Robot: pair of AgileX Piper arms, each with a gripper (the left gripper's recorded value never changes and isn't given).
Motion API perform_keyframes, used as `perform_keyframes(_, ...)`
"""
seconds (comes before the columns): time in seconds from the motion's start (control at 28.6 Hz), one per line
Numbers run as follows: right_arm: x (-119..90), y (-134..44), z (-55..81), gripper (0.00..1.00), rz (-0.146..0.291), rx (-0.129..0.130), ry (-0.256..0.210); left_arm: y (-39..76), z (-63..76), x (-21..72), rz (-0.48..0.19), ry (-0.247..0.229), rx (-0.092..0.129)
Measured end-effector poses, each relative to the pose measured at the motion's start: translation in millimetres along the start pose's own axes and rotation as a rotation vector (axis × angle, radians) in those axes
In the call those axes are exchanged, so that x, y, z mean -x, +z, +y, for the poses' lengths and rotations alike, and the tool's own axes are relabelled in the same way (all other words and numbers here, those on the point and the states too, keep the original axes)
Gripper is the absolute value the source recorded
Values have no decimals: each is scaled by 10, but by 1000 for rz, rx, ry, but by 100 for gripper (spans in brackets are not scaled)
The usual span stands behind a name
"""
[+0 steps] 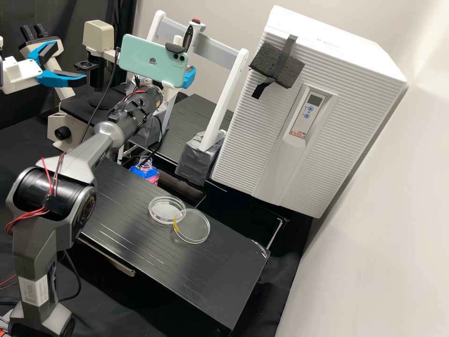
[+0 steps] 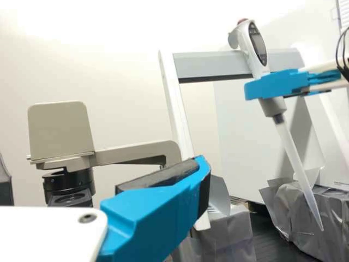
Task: Use the pipette
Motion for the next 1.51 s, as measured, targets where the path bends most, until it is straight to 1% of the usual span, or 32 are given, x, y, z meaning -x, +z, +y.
perform_keyframes(0.04, -2, -39, 18, 0, 7, -5, 3, 0, 0, 0, 0, 0, 0)
perform_keyframes(0.14, -2, -106, 41, 0, 22, 9, 11, 0, 0, 0, 0, 0, 0)
perform_keyframes(0.21, -3, -146, 64, 0, 29, 10, 18, 0, -2, 1, 0, -1, 0)
perform_keyframes(0.28, -10, -153, 74, 0, 29, 11, 22, 0, -2, 1, 0, -1, 0)
perform_keyframes(0.35, -27, -141, 59, 0, 25, 19, 19, 0, -2, 1, 0, -1, 0)
perform_keyframes(0.42, -65, -116, 29, 0, 16, 9, 14, 4, -3, 1, -1, -1, 1)
perform_keyframes(0.53, -103, -52, 4, 0, -4, 12, -1, 30, -7, -3, -10, -2, 3)
perform_keyframes(0.6, -131, -4, -7, 0, -20, 2, -13, 59, -13, -7, -19, -3, 6)
perform_keyframes(0.74, -142, 20, -8, 0, -26, 3, -13, 90, -18, -11, -29, -5, 10)
perform_keyframes(0.77, -142, 20, -8, 0, -26, -2, -13, 102, -20, -13, -33, -5, 11)
perform_keyframes(0.81, -142, 20, -8, 0, -26, -12, -13, 106, -21, -13, -35, -5, 11)
perform_keyframes(0.84, -141, 30, -20, 0, -28, -30, -16, 106, -21, -13, -35, -5, 11)
perform_keyframes(0.88, -135, 31, -22, 0, -27, -37, -17, 106, -21, -13, -35, -5, 11)
perform_keyframes(1.05, -130, 71, -76, 0, -32, -55, -34, 109, -21, -14, -35, -5, 12)
perform_keyframes(1.16, -125, 98, -108, 0, -36, -47, -43, 109, -21, -14, -35, -5, 12)
perform_keyframes(1.23, -122, 118, -128, 0, -38, -54, -44, 109, -21, -14, -35, -5, 12)
perform_keyframes(1.3, -118, 136, -143, 0, -38, -43, -40, 109, -21, -14, -35, -5, 12)
perform_keyframes(1.4, -105, 149, -150, 0, -36, -38, -32, 109, -21, -14, -35, -5, 12)
perform_keyframes(1.47, -90, 142, -155, 0, -34, -52, -30, 109, -21, -14, -35, -5, 12)
perform_keyframes(1.51, -83, 141, -159, 0, -33, -50, -30, 109, -21, -14, -35, -5, 12)
